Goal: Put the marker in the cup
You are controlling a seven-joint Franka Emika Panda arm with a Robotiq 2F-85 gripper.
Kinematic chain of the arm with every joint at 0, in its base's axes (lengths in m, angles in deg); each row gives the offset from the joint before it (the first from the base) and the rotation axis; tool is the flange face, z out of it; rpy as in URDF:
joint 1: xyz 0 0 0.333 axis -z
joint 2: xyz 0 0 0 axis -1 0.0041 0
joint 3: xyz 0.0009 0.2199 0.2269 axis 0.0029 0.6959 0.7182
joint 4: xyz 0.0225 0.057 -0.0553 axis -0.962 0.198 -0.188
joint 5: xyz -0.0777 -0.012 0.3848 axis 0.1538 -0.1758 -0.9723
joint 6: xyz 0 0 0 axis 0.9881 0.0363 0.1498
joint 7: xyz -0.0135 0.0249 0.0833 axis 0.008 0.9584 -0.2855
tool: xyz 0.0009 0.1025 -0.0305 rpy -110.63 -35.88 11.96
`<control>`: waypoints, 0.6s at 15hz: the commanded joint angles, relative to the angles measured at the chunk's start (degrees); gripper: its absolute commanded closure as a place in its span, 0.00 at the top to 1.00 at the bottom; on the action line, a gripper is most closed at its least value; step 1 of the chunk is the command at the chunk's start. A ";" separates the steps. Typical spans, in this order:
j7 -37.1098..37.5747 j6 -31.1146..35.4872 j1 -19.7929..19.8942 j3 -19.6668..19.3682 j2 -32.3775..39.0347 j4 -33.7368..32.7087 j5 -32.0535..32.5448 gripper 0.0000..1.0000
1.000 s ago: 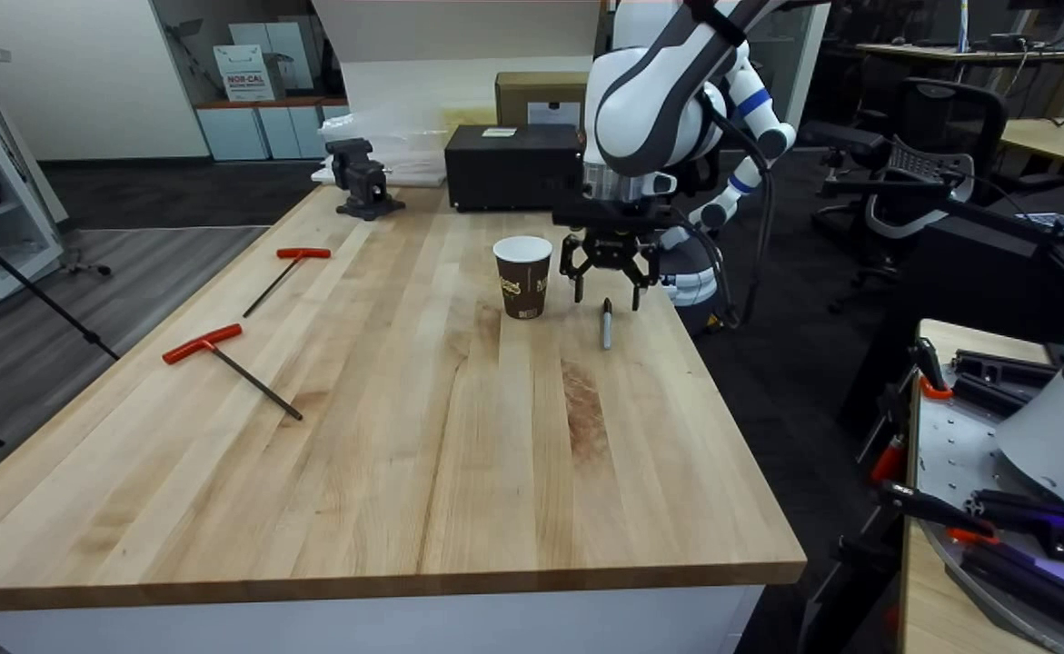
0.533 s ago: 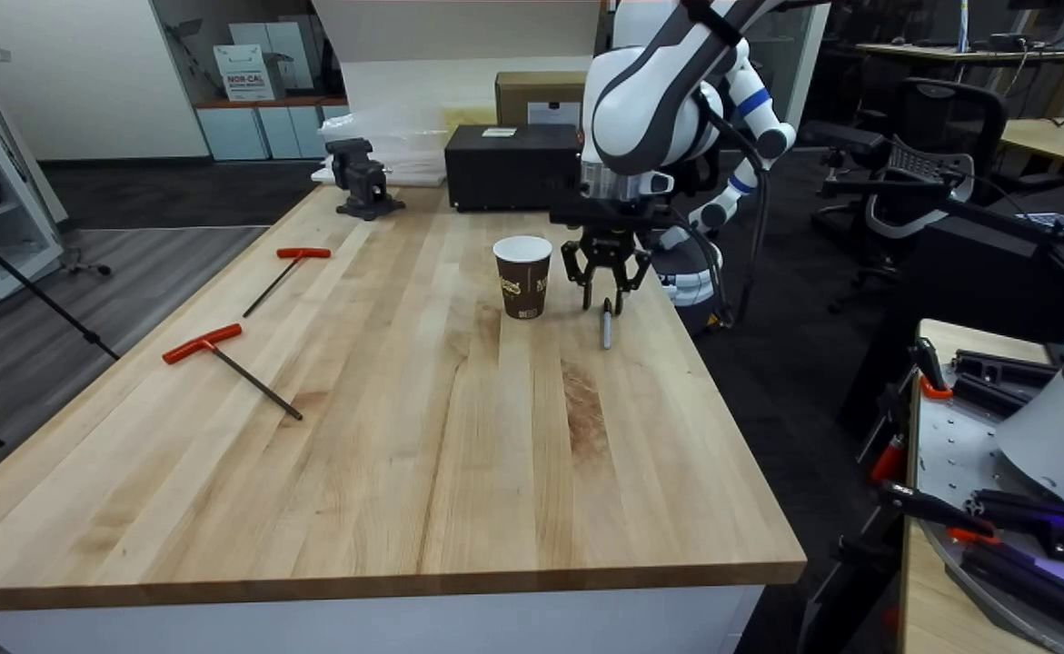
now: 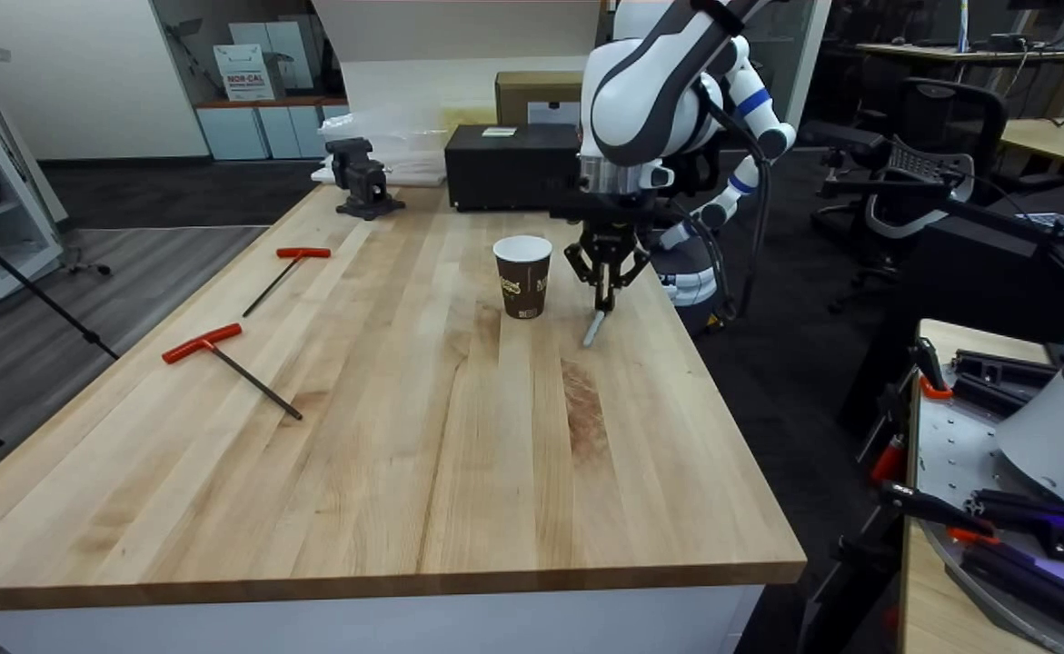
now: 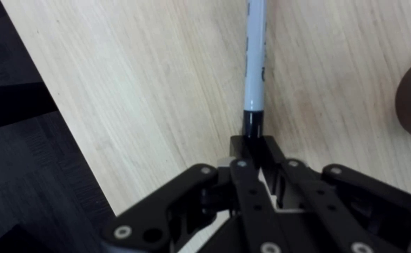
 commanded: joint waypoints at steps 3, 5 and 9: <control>1.65 -5.39 -1.91 -0.32 -3.76 1.47 0.50 0.04; 2.48 -7.05 -2.60 -0.62 -5.09 1.97 1.28 0.04; 5.45 -8.96 -3.54 -1.07 -8.31 3.53 3.11 0.04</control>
